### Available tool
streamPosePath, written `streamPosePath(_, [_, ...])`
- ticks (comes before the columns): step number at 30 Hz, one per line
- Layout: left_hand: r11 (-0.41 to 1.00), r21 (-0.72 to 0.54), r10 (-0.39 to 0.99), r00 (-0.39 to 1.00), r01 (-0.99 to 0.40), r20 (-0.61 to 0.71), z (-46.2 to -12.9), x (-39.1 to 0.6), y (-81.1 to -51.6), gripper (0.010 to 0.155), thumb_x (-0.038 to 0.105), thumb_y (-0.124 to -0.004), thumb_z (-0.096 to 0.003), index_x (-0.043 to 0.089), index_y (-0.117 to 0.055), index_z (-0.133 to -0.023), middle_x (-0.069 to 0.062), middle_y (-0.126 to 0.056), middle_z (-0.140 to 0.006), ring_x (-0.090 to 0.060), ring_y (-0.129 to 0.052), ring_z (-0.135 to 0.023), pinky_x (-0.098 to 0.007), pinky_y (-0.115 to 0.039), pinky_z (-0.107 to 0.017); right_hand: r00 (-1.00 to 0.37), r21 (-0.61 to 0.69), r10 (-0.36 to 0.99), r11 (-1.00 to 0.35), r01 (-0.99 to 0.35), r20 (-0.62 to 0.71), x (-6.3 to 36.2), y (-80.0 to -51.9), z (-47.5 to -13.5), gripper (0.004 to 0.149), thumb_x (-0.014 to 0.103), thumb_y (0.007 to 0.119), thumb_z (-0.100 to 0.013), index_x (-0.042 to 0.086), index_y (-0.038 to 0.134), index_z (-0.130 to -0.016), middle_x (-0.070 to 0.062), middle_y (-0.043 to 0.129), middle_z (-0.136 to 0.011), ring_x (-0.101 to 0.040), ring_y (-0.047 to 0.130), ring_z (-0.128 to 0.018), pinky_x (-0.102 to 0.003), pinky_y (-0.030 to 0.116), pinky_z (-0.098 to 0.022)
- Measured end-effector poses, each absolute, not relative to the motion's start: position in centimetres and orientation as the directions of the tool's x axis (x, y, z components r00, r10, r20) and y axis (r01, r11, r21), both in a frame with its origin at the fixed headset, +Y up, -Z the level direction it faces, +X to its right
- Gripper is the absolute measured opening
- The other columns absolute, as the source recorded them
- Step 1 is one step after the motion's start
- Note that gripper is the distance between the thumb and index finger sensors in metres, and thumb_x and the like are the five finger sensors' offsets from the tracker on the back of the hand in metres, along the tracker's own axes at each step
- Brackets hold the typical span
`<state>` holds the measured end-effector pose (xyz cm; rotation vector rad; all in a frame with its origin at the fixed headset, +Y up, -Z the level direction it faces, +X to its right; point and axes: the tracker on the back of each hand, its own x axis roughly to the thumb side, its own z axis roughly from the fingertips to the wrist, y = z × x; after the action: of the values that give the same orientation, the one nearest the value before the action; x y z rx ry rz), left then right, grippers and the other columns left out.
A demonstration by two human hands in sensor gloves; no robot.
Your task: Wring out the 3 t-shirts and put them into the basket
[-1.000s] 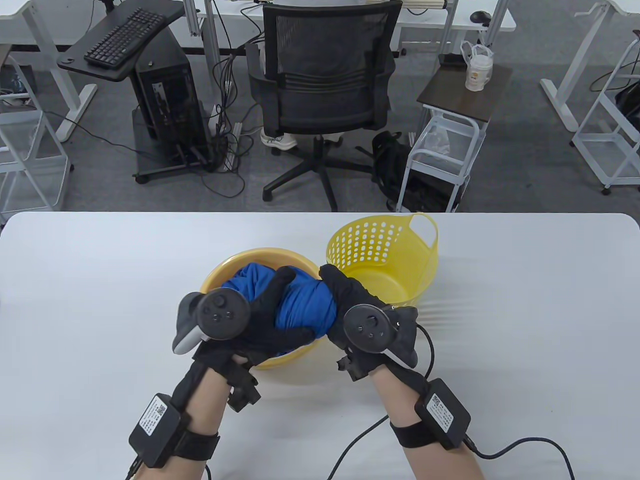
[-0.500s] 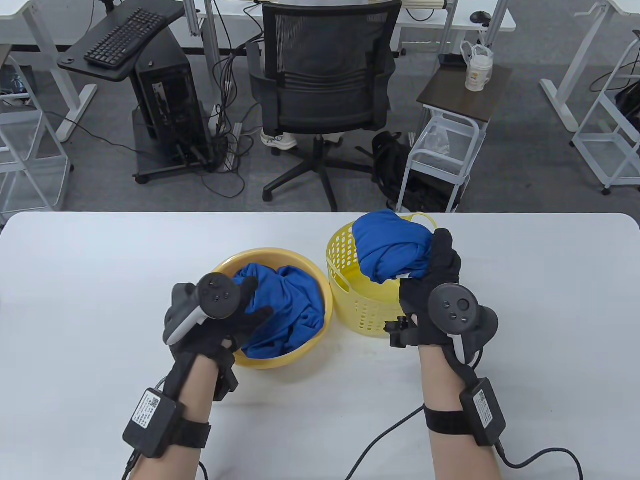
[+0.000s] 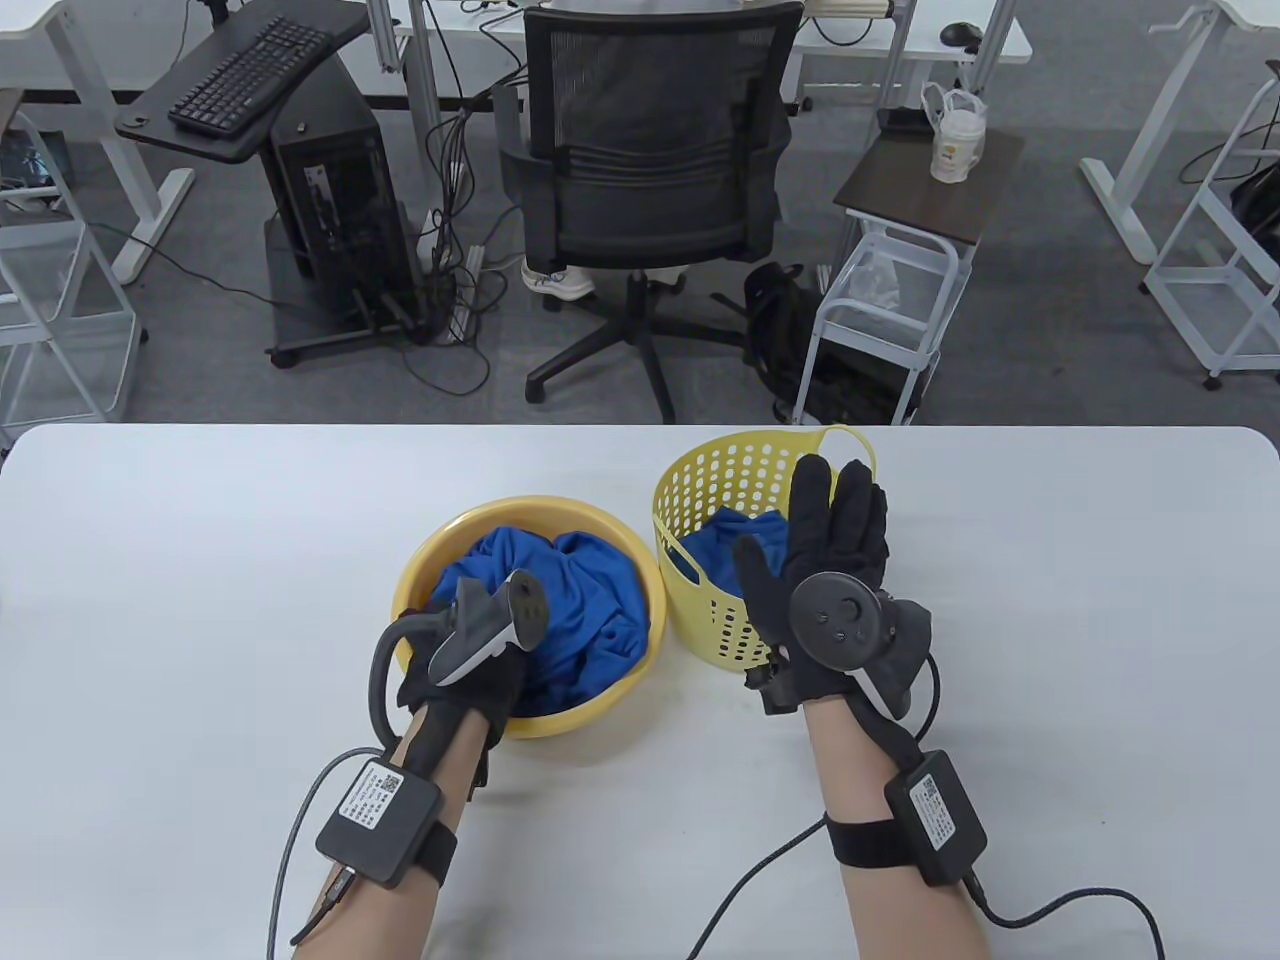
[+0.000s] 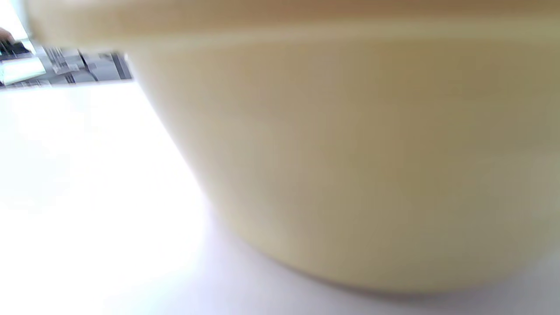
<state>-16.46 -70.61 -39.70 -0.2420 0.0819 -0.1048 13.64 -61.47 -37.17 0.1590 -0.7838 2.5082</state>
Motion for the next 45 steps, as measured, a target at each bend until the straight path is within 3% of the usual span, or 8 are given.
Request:
streamPosePath(7, [0.961,-0.074,0.265,0.963,-0.268,-0.045,-37.4,-19.0,-64.7,0.041,0.041,-0.074,-0.0626,0.032,-0.075,-0.102,-0.008,-0.096,-0.097,-0.032,-0.097,-0.083,-0.056,-0.078,-0.065,-0.855,-0.497,0.446,-0.697,-0.517,0.263,13.8,-61.2,-36.9,0.089,0.043,0.083,-0.058,0.007,0.024,-0.114,-0.047,0.026,-0.109,-0.078,0.037,-0.092,-0.086,0.049,-0.054])
streamPosePath(14, [0.211,-0.125,0.966,0.187,-0.969,0.180,-34.2,-22.8,-60.7,0.042,0.033,-0.070,-0.0649,0.017,-0.069,-0.104,-0.013,-0.098,-0.091,-0.030,-0.102,-0.075,-0.054,-0.082,-0.061,-0.848,-0.475,0.406,-0.704,-0.529,0.342,12.1,-61.0,-36.3,0.090,0.044,0.084,-0.057,0.007,0.026,-0.114,-0.047,0.027,-0.110,-0.078,0.037,-0.093,-0.087,0.048,-0.055])
streamPosePath(18, [-0.043,-0.301,0.928,-0.149,-0.953,0.340,-32.6,-23.1,-58.7,0.042,0.037,-0.066,-0.0672,0.026,-0.061,-0.107,-0.005,-0.084,-0.108,-0.032,-0.086,-0.097,-0.058,-0.065,-0.076,-0.844,-0.418,0.314,-0.760,-0.498,0.434,10.0,-61.1,-35.7,0.093,0.045,0.087,-0.055,0.009,0.025,-0.114,-0.045,0.028,-0.112,-0.076,0.032,-0.095,-0.086,0.044,-0.057])
streamPosePath(25, [-0.047,-0.565,0.735,-0.412,-0.824,0.539,-27.1,-21.0,-53.7,0.041,0.043,-0.062,-0.0677,0.041,-0.057,-0.108,0.011,-0.074,-0.118,-0.020,-0.064,-0.116,-0.050,-0.039,-0.088,-0.776,-0.225,0.151,-0.907,-0.355,0.613,5.4,-62.1,-34.6,0.111,0.056,0.090,-0.047,0.002,0.019,-0.114,-0.045,0.015,-0.112,-0.073,0.013,-0.092,-0.083,0.027,-0.057])
streamPosePath(33, [0.038,-0.819,0.601,-0.642,-0.572,0.476,-20.9,-17.0,-51.0,0.041,0.045,-0.061,-0.0672,0.045,-0.056,-0.108,0.016,-0.074,-0.118,-0.015,-0.065,-0.117,-0.046,-0.039,-0.090,-0.574,0.173,0.456,-0.860,-0.480,0.680,-0.3,-66.5,-33.6,0.125,0.063,0.088,-0.042,-0.006,0.009,-0.109,-0.048,0.008,-0.108,-0.075,0.007,-0.088,-0.083,0.022,-0.053])
streamPosePath(36, [0.023,-0.880,0.593,-0.702,-0.474,0.394,-20.2,-16.3,-51.0,0.041,0.045,-0.062,-0.0671,0.045,-0.056,-0.108,0.016,-0.074,-0.118,-0.015,-0.064,-0.117,-0.044,-0.036,-0.091,-0.550,0.269,0.573,-0.800,-0.536,0.607,-1.4,-67.8,-33.4,0.111,0.058,0.088,-0.047,0.002,0.019,-0.113,-0.049,0.010,-0.108,-0.076,0.008,-0.087,-0.084,0.022,-0.052])
streamPosePath(39, [0.010,-0.879,0.573,-0.718,-0.476,0.395,-20.6,-17.2,-50.8,0.041,0.046,-0.061,-0.0674,0.045,-0.055,-0.108,0.016,-0.073,-0.119,-0.015,-0.064,-0.118,-0.045,-0.037,-0.091,-0.475,0.231,0.626,-0.722,-0.652,0.619,-1.2,-67.2,-33.6,0.051,0.036,0.083,-0.056,0.014,0.073,-0.101,-0.040,0.032,-0.112,-0.072,0.019,-0.091,-0.082,0.025,-0.052])
streamPosePath(45, [-0.096,-0.680,0.576,-0.597,-0.727,0.558,-24.1,-22.6,-51.6,0.042,0.045,-0.061,-0.0677,0.043,-0.055,-0.109,0.014,-0.077,-0.117,-0.019,-0.070,-0.115,-0.055,-0.055,-0.087,-0.479,0.062,0.730,-0.576,-0.815,0.487,5.7,-62.6,-35.1,0.044,0.029,0.081,-0.057,0.008,0.079,-0.096,-0.041,0.054,-0.109,-0.075,0.043,-0.091,-0.084,0.039,-0.054])
